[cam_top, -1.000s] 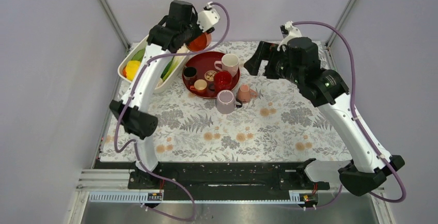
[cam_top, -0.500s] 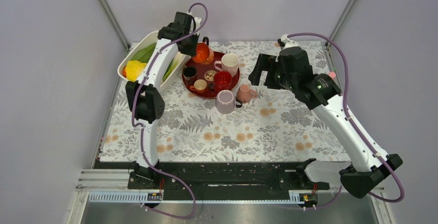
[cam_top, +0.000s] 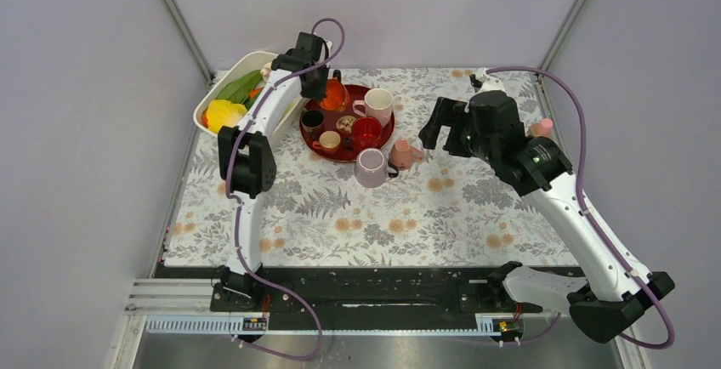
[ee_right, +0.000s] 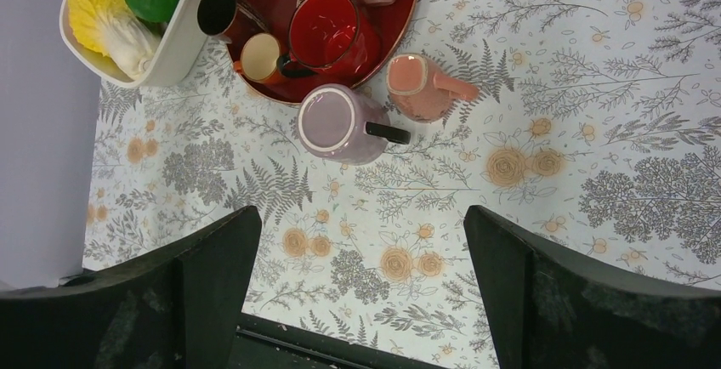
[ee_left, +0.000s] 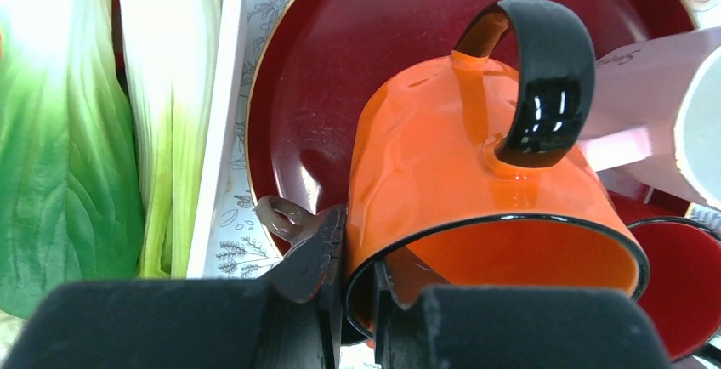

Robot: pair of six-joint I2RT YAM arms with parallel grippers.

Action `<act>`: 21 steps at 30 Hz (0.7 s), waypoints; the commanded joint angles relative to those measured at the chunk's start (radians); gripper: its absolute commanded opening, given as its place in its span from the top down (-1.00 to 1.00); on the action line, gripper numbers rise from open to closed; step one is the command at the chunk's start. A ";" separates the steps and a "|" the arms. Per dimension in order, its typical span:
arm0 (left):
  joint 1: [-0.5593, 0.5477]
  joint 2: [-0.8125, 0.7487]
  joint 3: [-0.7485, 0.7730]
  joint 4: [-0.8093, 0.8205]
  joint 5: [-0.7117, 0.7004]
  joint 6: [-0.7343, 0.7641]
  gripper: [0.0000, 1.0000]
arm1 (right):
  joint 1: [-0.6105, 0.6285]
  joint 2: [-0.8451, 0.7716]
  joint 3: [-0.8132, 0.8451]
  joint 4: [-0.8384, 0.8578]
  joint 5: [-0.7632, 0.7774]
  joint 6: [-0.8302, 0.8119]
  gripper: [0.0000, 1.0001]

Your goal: Turn the mug right side up

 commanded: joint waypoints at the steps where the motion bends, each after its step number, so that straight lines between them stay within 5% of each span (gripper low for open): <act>1: -0.010 -0.035 -0.038 0.083 -0.051 -0.032 1.00 | -0.004 -0.011 -0.006 0.017 0.027 0.003 -0.99; 12: -0.027 0.023 -0.040 0.036 -0.029 -0.016 0.99 | -0.004 -0.055 -0.069 0.032 0.026 0.017 -0.99; 21: -0.025 0.078 0.034 0.009 -0.023 0.004 0.70 | -0.004 -0.059 -0.087 0.038 0.022 0.025 -0.99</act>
